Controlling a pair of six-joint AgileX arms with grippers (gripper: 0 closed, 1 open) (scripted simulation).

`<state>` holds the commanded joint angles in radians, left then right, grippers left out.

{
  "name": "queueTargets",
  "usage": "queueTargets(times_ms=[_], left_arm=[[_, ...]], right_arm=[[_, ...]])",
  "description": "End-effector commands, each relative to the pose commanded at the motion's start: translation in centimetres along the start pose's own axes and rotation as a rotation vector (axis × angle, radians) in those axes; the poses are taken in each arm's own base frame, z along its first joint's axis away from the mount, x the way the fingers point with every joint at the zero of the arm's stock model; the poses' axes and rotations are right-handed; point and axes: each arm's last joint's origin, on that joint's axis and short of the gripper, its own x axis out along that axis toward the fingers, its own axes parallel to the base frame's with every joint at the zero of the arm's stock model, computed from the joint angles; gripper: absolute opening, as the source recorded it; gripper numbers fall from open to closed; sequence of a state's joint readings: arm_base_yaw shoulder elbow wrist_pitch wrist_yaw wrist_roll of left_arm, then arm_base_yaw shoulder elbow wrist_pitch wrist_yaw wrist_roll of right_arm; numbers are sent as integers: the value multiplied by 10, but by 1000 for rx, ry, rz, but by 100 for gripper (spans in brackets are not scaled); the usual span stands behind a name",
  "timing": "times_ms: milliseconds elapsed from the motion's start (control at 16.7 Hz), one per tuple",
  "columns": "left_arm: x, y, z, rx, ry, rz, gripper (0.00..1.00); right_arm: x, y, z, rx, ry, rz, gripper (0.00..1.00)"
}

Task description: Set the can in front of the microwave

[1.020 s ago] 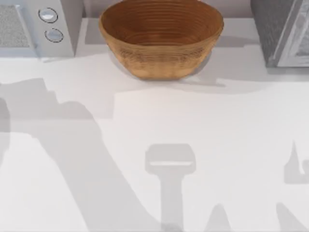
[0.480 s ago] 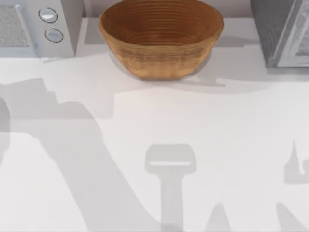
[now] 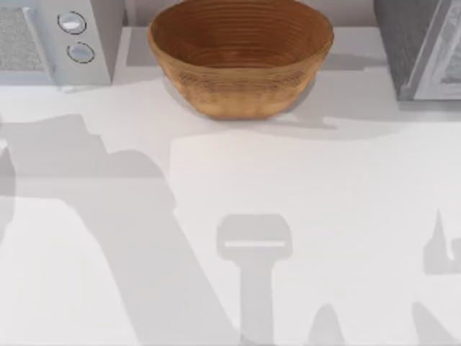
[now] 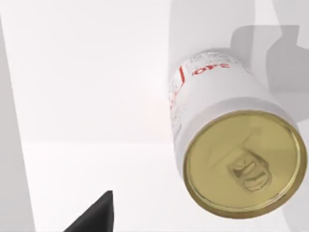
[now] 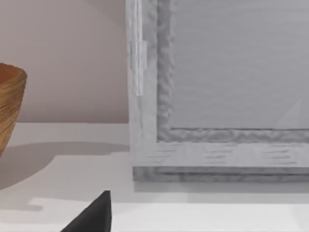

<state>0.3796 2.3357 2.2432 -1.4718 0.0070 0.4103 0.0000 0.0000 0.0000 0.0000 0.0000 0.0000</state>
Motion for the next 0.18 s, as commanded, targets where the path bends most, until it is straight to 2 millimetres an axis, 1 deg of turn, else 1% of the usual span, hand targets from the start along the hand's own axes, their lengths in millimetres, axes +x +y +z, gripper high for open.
queueTargets(times_ms=[120,180], left_arm=[[-9,-1,-1,1,4,0,100],[-11,-1,-1,1,4,0,100]], right_arm=[[0,0,0,0,0,0,100],[0,0,0,0,0,0,100]])
